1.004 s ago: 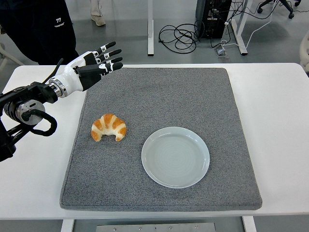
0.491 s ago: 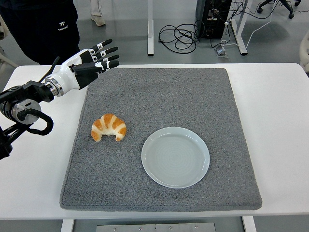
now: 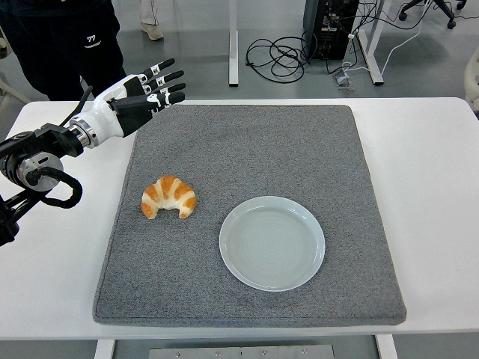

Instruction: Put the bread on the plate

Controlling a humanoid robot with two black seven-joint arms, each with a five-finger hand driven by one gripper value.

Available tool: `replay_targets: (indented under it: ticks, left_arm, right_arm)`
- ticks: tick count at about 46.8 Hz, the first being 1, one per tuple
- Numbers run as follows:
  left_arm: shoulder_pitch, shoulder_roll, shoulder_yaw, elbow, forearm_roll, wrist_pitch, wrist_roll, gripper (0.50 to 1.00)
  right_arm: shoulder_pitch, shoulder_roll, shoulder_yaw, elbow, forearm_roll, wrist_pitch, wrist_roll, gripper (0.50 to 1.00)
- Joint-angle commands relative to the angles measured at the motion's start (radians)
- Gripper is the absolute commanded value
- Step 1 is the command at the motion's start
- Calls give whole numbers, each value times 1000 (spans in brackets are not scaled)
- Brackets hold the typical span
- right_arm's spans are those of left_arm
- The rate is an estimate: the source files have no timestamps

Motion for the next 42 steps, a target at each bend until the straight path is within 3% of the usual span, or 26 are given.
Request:
replay_targets:
  ticks: [1,12,19,35,42]
  left_arm:
    - [1,9,1,-8,0,-7,0,972]
    - [-7,34,14,-13,11,-4,-9,963]
    - [-19,74,2,-31,166,9,-9,949]
    - [-33,259,-12,-255,488,25,-14,943]
    - [-22,331,-18,-324,628,25,-67,943]
  right_arm:
    - [1,0,0,0,0,0,0,1000]
    - [1,0,0,0,0,0,0,1000]
    - [0,0,0,0,0,-1,0,1000]
    - [1,0,0,0,0,0,0,1000]
    - [0,0,0,0,0,0,0,1000]
